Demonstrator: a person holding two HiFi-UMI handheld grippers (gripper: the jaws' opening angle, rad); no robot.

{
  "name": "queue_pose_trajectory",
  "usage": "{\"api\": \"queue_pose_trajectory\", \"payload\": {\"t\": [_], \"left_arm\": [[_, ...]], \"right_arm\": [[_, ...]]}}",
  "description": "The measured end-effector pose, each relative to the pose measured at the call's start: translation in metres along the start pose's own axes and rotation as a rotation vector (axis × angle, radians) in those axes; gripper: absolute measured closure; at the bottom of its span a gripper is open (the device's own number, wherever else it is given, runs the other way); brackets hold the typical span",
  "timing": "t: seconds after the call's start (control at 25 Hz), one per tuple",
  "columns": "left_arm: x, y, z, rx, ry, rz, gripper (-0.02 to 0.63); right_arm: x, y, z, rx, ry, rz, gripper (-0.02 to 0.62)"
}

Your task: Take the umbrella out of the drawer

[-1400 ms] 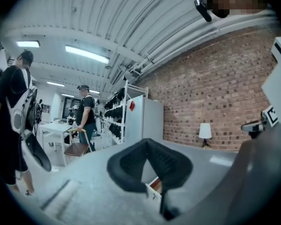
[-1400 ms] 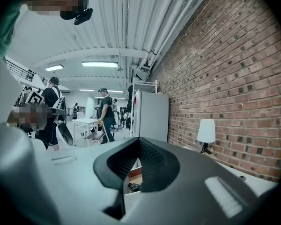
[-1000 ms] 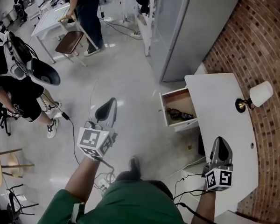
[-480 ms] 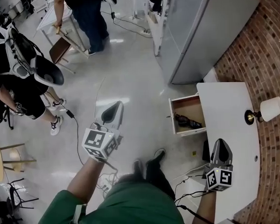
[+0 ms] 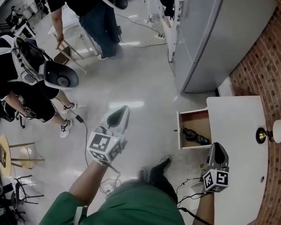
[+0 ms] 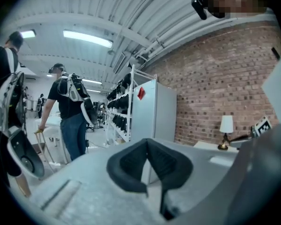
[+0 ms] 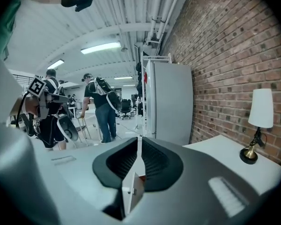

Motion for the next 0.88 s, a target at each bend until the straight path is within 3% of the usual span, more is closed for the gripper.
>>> {"api": "queue_pose_trajectory", "payload": {"t": [0.32,0.4,0.64,0.88], "left_arm": [[0.031,-0.012,0.093,-0.009,0.047,0.002,0.604],[0.043,-0.02,0.114,0.002,0.066,0.001,0.56],[0.076,-0.026,0.152,0.033,0.152,-0.005,0.488],[0.115,-0.004,0.188,0.084,0.234,-0.021,0.469]], "right_arm": [[0.037,-0.044,0.084,-0.057,0.09,-0.012,0.555],[0.056,-0.051,0.101,-0.081,0.134,-0.023,0.546],[0.119,-0.04,0.143,-0.175,0.315,-0.107,0.506],[0.177,-0.027,0.185,-0.207,0.483,-0.187,0.477]]}}
Point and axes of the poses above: the fingertips, and each gripper's own axes: z forward along the fingers, y to its left, x out of its underside, the point moved 1 cm from there along -z, backward along the fingers, and after that the axes turned 2 degrees about y, right-handed, at the moved point
